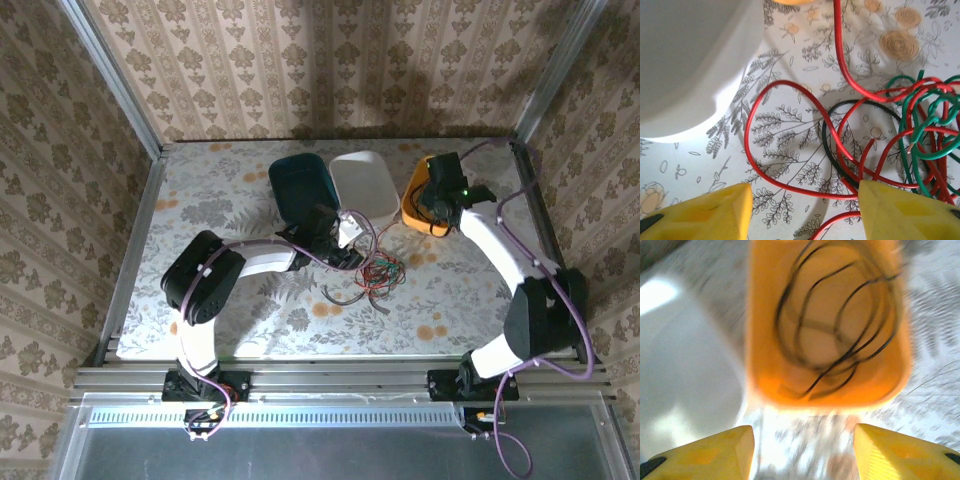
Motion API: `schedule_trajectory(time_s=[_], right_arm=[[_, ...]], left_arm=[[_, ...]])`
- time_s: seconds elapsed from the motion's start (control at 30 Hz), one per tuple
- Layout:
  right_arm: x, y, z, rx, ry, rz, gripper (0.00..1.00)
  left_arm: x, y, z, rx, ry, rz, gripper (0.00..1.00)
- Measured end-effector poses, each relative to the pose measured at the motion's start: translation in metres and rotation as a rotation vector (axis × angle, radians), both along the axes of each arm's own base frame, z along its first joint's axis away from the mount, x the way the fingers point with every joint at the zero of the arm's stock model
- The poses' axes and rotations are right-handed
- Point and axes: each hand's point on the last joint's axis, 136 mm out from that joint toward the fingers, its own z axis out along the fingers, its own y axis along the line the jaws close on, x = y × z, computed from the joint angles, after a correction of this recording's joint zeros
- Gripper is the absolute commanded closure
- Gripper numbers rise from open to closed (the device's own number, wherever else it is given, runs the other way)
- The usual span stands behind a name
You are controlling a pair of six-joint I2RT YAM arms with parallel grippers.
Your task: Untangle the cables
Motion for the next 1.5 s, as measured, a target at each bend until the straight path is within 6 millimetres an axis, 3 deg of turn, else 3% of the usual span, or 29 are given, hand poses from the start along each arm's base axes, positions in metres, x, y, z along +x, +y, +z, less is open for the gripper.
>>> schedule_trajectory(time_s=[0.13, 0.23, 0.33, 0.43, 0.53, 0.57, 0.6, 0.67, 0.73, 0.9, 1.17, 1.23, 1.33, 1.5], right_arm=[[-0.046, 0.050, -0.037, 0.029, 0.134, 0.291, 0.43], [-0.076, 0.074, -0.059, 0.007, 0.237, 0.461, 0.26], [-0.090, 0.087, -0.079, -0.031, 0.316, 0.551, 0.26], [-0.097, 0.086, -0.106, -0.077, 0.409, 0.573, 0.26], [-0.100, 0.077, -0.129, -0.127, 0.489, 0.553, 0.31], [-0.101, 0.075, -0.136, -0.140, 0.510, 0.546, 0.39], [-0.101, 0.074, -0.142, -0.146, 0.529, 0.541, 0.53], [-0.098, 0.076, -0.147, -0.148, 0.543, 0.541, 0.81], [-0.091, 0.080, -0.144, -0.141, 0.531, 0.542, 0.92], [-0.079, 0.083, -0.137, -0.130, 0.485, 0.538, 0.95], [-0.054, 0.055, -0.114, -0.081, 0.402, 0.416, 0.95], [-0.052, 0.048, -0.115, -0.066, 0.408, 0.373, 0.88], [-0.050, 0.040, -0.115, -0.043, 0.418, 0.311, 0.57], [-0.049, 0.037, -0.113, -0.035, 0.410, 0.271, 0.36]], left_arm=[[-0.004, -0.002, 0.001, -0.012, 0.012, -0.020, 0.41], [-0.005, -0.003, 0.003, -0.021, 0.018, -0.025, 0.41], [-0.004, -0.001, 0.001, -0.016, 0.023, -0.023, 0.41], [-0.006, 0.003, -0.002, 0.000, 0.022, -0.030, 0.40], [-0.013, 0.011, -0.004, 0.022, 0.025, -0.033, 0.40], [-0.015, 0.013, -0.003, 0.026, 0.027, -0.034, 0.40], [-0.016, 0.015, -0.003, 0.030, 0.027, -0.035, 0.40], [-0.018, 0.017, -0.003, 0.033, 0.029, -0.035, 0.40], [-0.019, 0.018, -0.003, 0.036, 0.032, -0.035, 0.40], [-0.022, 0.021, 0.000, 0.040, 0.030, -0.040, 0.39], [-0.026, 0.022, 0.004, 0.043, 0.029, -0.058, 0.38], [-0.027, 0.023, 0.003, 0.050, 0.030, -0.063, 0.38], [-0.029, 0.023, 0.002, 0.058, 0.028, -0.072, 0.38], [-0.030, 0.021, -0.003, 0.072, 0.019, -0.079, 0.37]])
